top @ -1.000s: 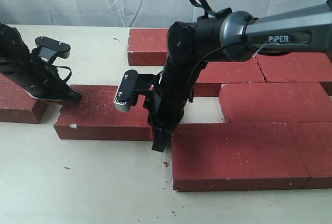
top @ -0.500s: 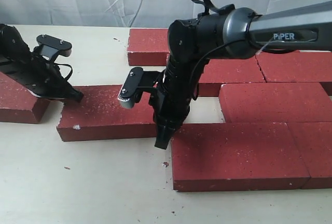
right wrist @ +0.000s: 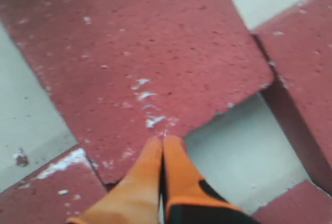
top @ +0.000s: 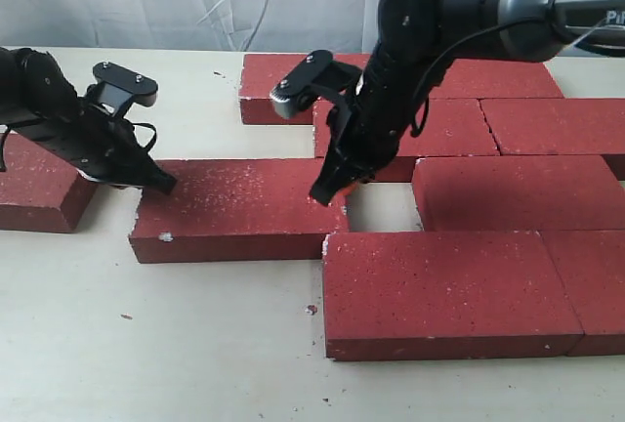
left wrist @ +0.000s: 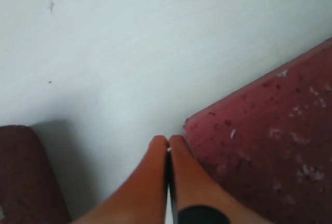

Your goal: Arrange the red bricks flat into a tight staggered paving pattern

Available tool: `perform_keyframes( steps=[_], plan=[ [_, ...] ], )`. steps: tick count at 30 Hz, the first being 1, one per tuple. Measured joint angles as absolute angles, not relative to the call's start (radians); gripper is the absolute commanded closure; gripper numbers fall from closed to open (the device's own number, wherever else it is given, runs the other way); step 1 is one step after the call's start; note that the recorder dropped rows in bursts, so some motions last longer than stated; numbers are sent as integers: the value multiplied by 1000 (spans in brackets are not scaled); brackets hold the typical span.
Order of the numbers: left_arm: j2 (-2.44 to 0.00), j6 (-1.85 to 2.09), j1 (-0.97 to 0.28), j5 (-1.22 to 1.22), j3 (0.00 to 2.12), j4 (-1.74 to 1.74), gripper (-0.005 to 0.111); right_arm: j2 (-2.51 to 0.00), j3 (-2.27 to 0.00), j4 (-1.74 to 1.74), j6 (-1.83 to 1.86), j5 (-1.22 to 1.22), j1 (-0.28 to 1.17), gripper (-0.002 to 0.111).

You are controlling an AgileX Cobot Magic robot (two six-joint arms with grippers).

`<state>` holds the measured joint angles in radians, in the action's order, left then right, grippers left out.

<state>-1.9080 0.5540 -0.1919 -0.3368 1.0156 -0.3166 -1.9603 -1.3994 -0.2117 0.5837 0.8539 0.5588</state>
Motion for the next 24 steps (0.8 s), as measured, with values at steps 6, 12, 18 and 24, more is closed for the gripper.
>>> perform_keyframes(
  steps=[6,12,18,24],
  plan=[
    [-1908,558,-199,-321,1016,-325,107,-1960,-1376,-207,564,823,479,109],
    [-1908,560,-189,-298,1016,-318,107,-1960,-1371,-205,555,818,429,109],
    [-1908,560,-135,-324,1016,-321,107,-1945,-1340,-194,537,825,380,109],
    [-1908,560,-136,-344,1016,-327,107,-1730,-1109,-193,504,548,346,109]
  ],
)
